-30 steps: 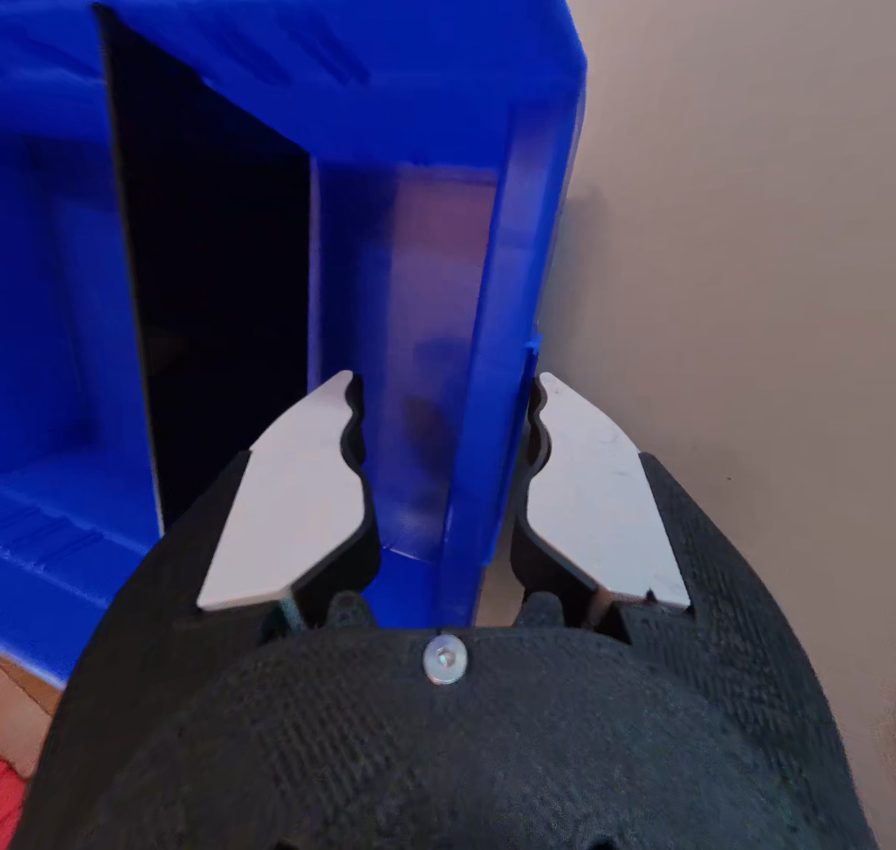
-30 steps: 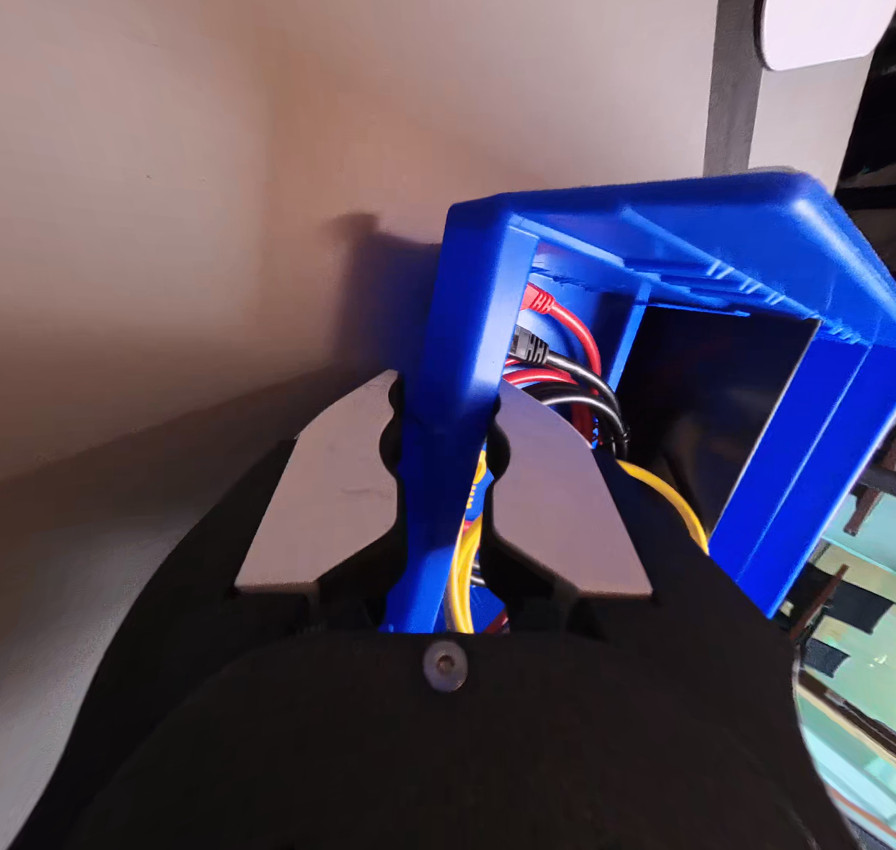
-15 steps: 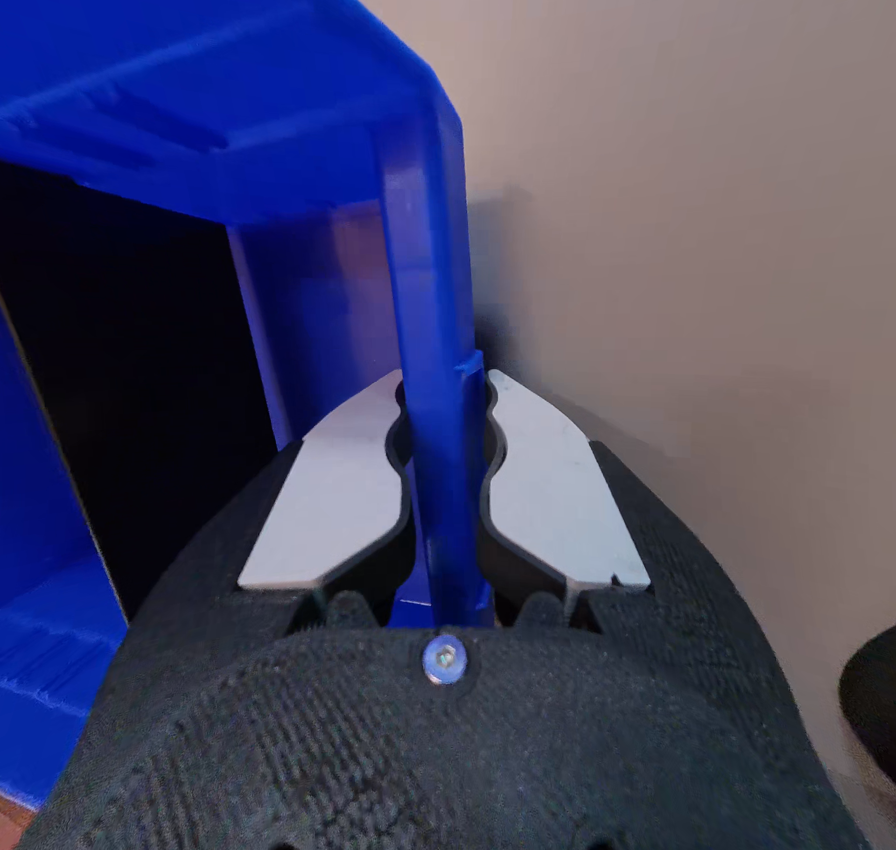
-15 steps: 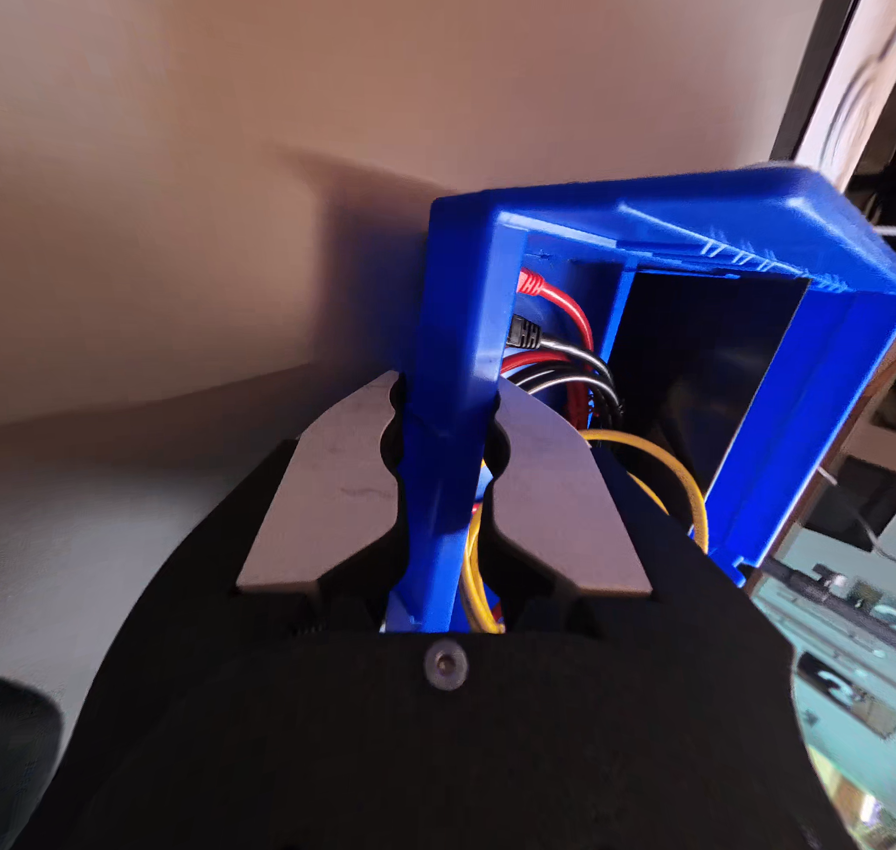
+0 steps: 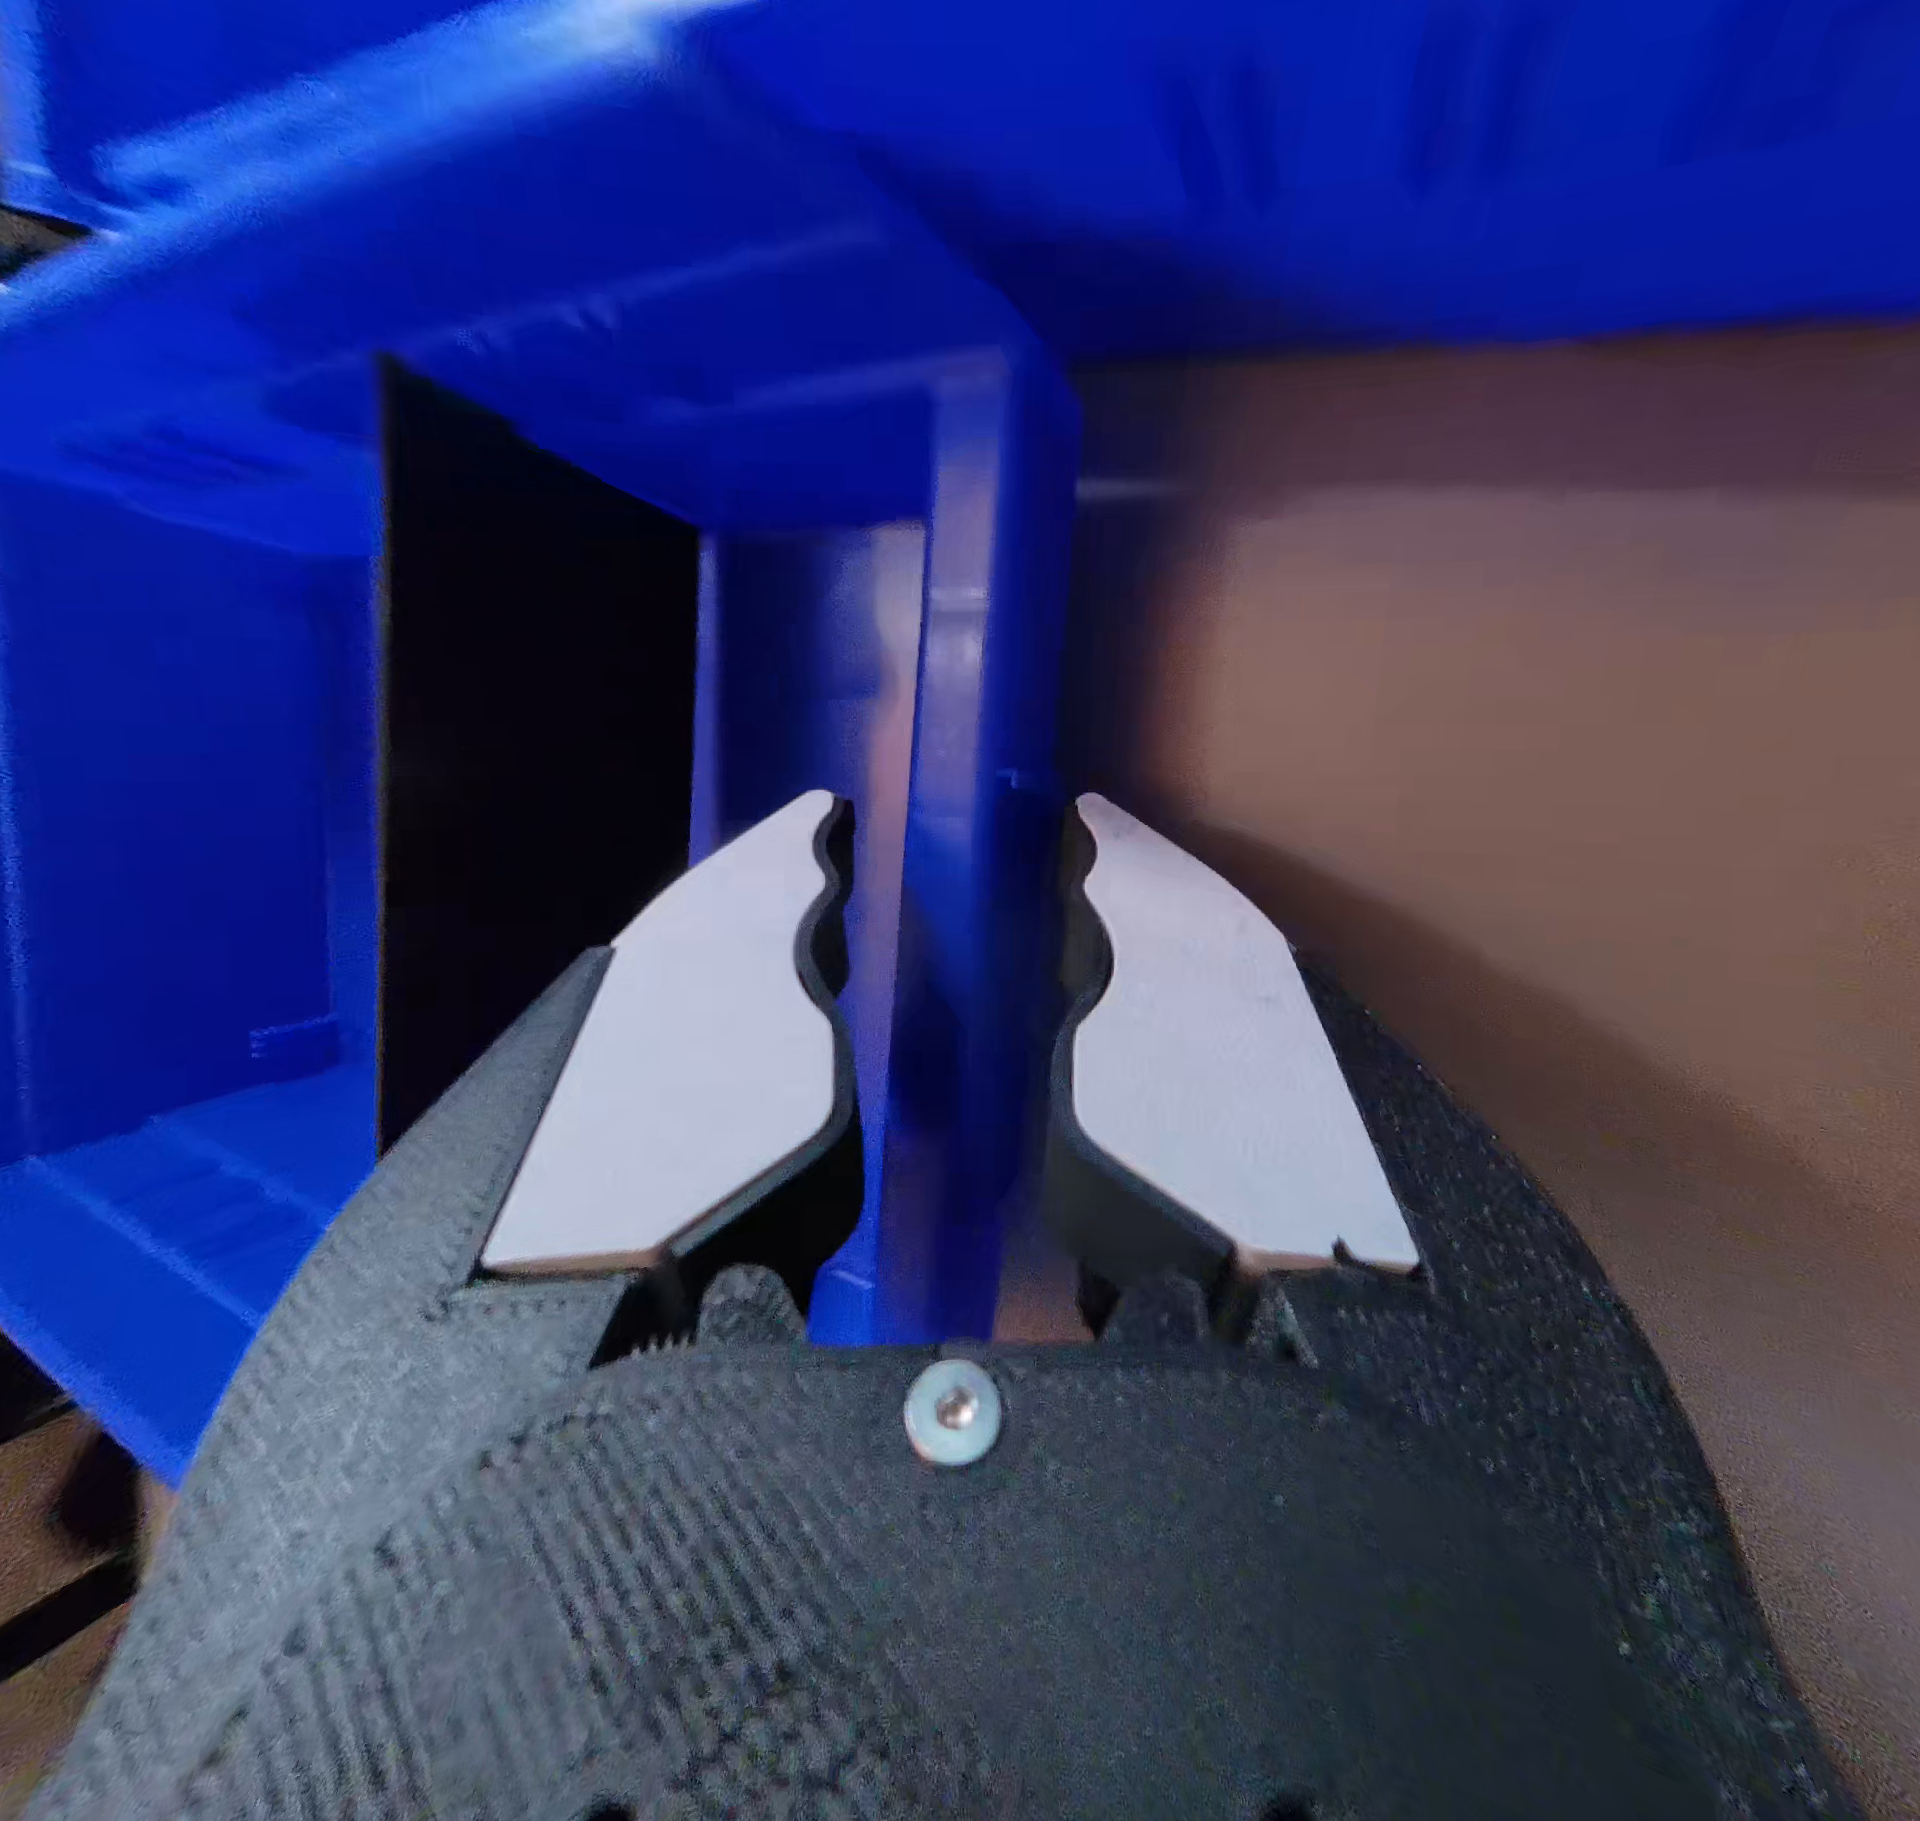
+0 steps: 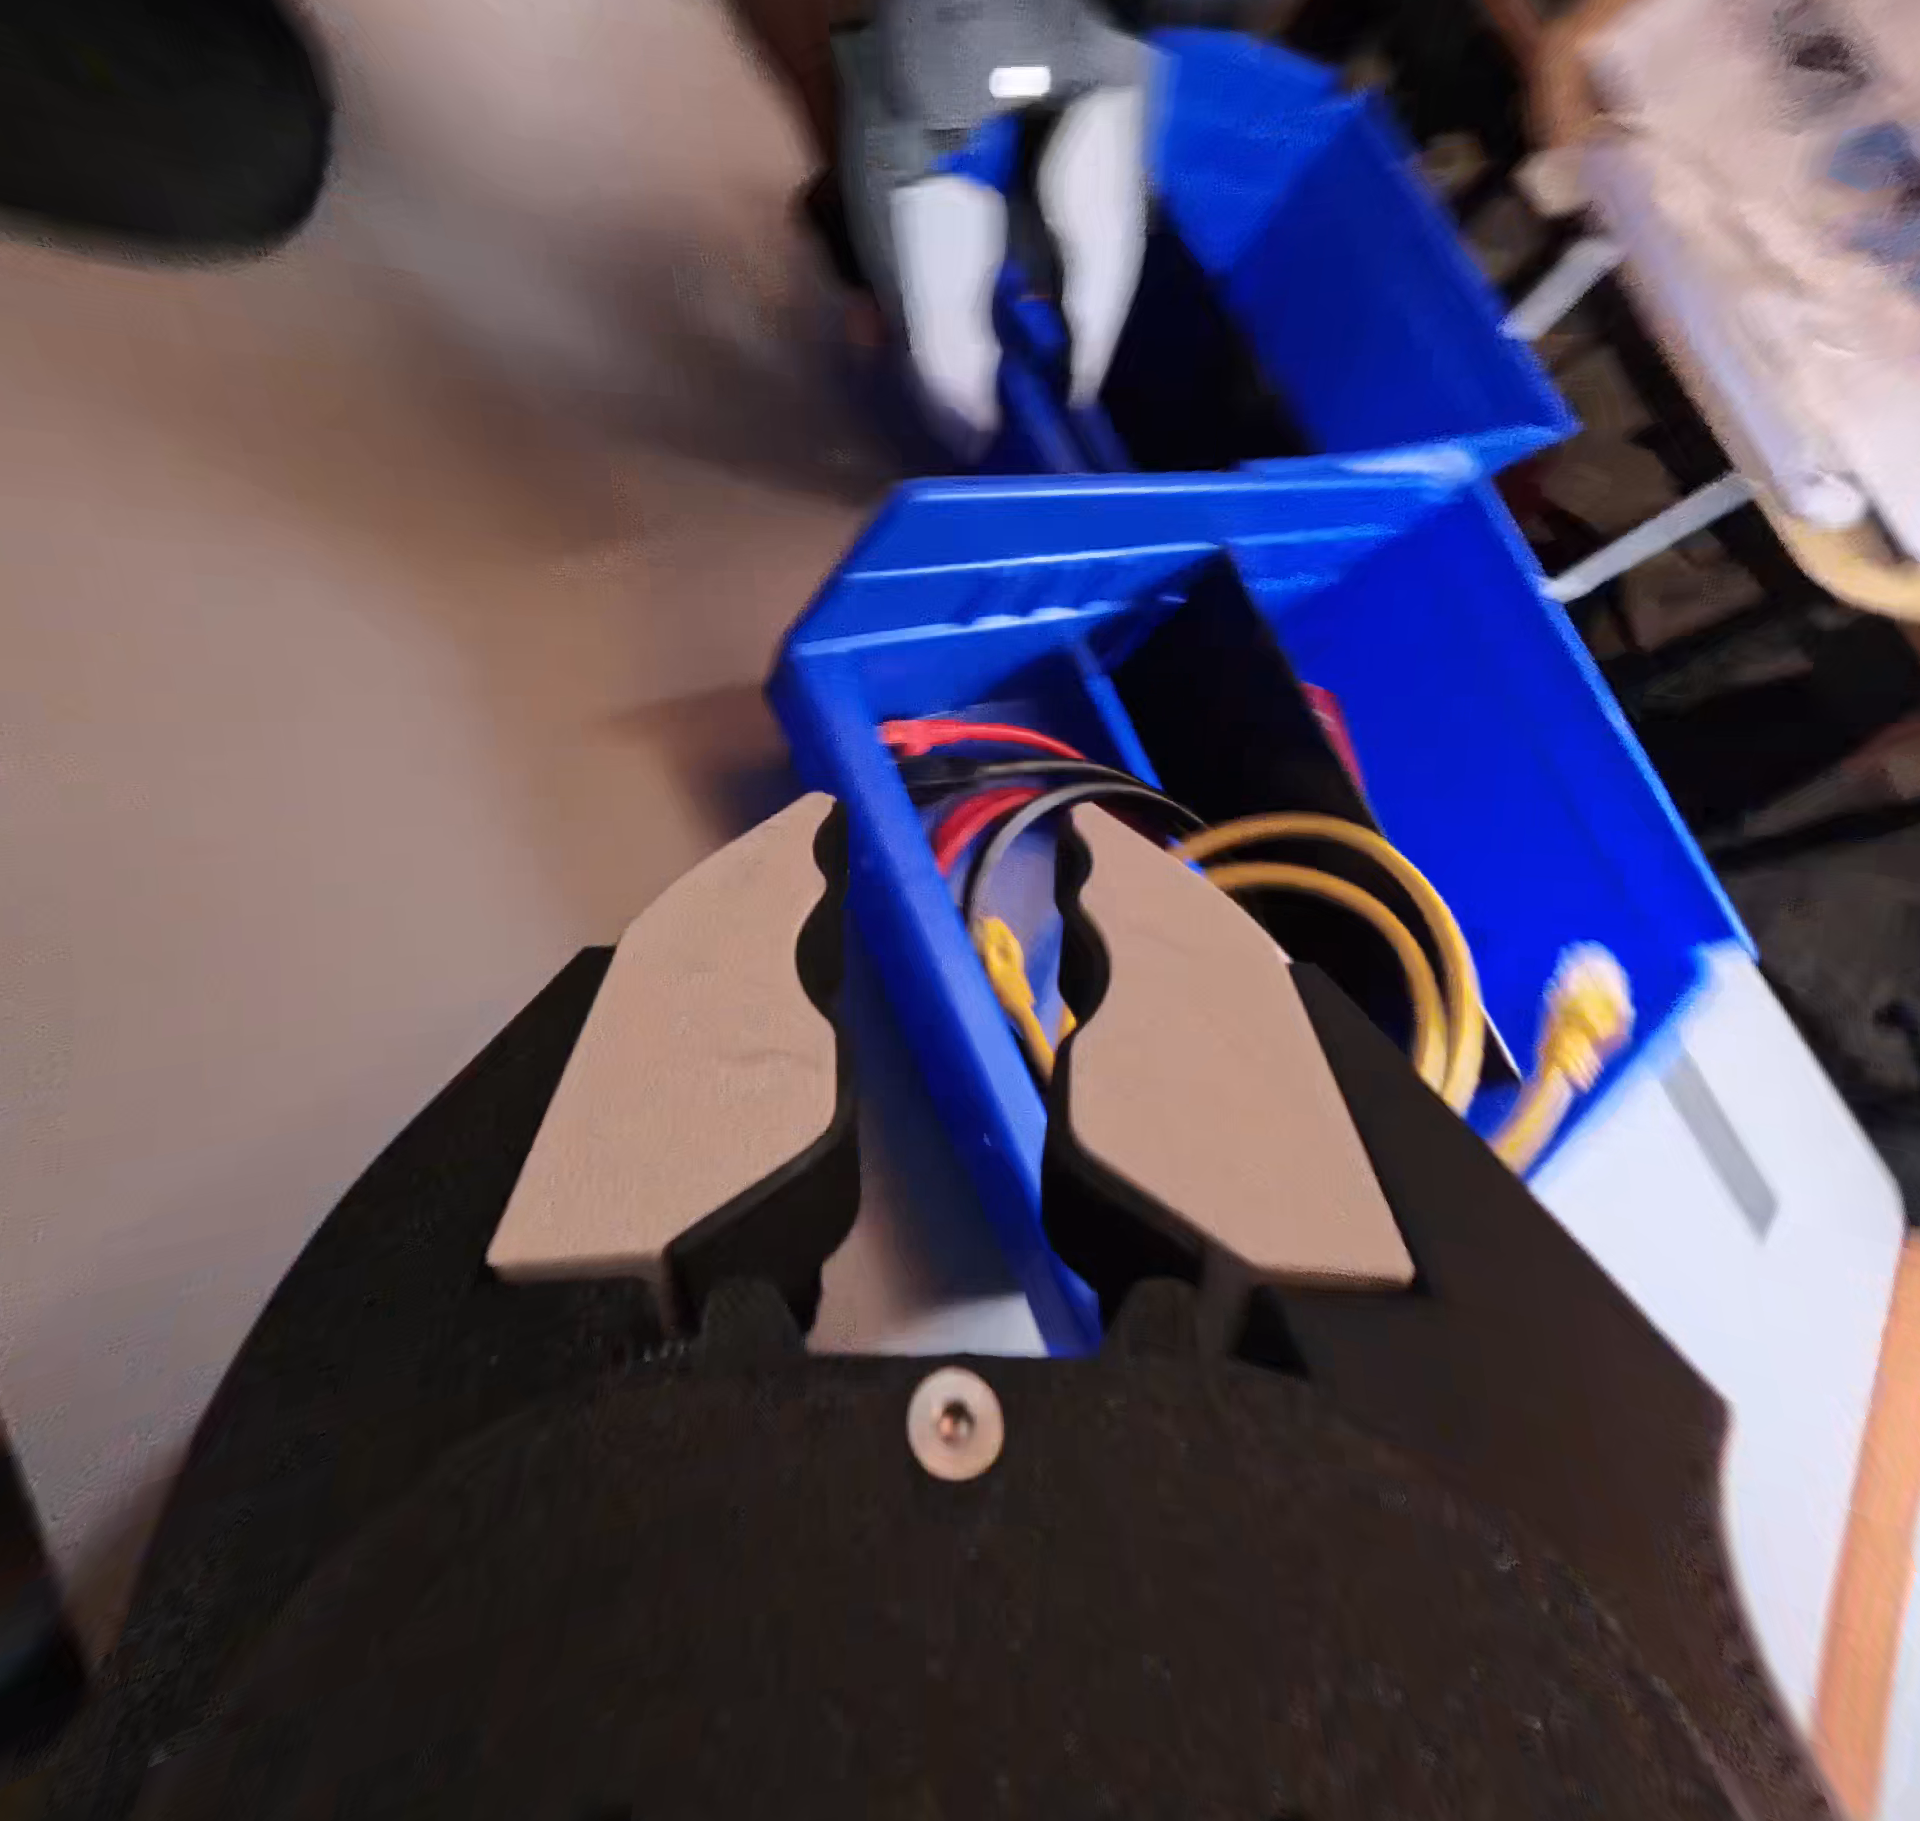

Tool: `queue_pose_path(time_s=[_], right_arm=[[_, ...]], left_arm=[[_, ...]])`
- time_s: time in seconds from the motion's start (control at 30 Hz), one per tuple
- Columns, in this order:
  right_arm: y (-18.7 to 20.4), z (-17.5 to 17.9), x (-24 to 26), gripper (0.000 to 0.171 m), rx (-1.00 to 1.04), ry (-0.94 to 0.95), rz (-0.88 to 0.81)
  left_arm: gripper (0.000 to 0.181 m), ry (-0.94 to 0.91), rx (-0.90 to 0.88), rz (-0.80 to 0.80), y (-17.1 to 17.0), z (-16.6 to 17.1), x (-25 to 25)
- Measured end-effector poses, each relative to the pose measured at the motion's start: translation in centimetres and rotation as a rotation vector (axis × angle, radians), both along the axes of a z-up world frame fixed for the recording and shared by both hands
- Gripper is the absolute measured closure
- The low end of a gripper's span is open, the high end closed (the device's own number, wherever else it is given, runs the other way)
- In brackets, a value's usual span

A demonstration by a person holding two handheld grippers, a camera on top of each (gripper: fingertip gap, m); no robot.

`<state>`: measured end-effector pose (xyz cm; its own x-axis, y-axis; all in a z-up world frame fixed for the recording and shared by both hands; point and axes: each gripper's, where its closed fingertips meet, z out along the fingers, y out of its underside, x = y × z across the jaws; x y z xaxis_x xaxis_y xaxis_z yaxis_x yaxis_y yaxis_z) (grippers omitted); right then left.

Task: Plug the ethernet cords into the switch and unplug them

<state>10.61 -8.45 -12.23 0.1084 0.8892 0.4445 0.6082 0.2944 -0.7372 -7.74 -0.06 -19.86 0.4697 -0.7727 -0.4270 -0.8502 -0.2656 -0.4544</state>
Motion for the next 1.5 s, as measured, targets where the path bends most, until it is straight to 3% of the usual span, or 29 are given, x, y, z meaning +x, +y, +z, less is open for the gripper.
queue_pose_path(time_s=[0.1, 0.23, 0.33, 0.47, 0.6, 0.8, 1.2, 1.3, 1.5], right_arm=[[3.1, 3.0, 6.5, 0.131, -0.053, 0.26, -0.277], [5.9, 0.8, 13.4, 0.124, -0.152, 0.43, -0.578], [6.7, -1.1, 13.1, 0.126, -0.236, 0.53, -0.634], [8.4, -3.3, 10.9, 0.127, -0.293, 0.445, -0.669], [10.0, -3.7, 9.6, 0.134, -0.336, 0.441, -0.693], [12.0, -3.8, 8.9, 0.159, -0.337, 0.461, -0.719], [11.4, -1.6, 10.7, 0.161, -0.12, 0.463, -0.801], [10.3, 0.5, 10.9, 0.161, -0.046, 0.494, -0.807], [7.6, 7.8, 9.1, 0.159, 0.05, 0.597, -0.729]], left_arm=[[0.134, -0.29, 0.009, 0.043, -2.9, 2.8, 2.2], [0.127, -0.656, -0.073, 0.107, -7.9, 4.8, 6.9], [0.127, -0.844, -0.082, 0.21, -9.8, 5.1, 10.1], [0.126, -0.979, -0.013, 0.399, -8.6, 4.4, 11.8], [0.126, -1.018, 0.056, 0.482, -6.4, 3.4, 12.3], [0.136, -0.966, 0.131, 0.53, -3.8, 3.2, 12.0], [0.153, -0.871, 0.17, 0.552, -2.1, 3.1, 12.5], [0.156, -0.862, 0.231, 0.527, -2.4, 5.0, 12.5], [0.158, -0.86, 0.399, 0.475, -4.6, 12.4, 10.6]])
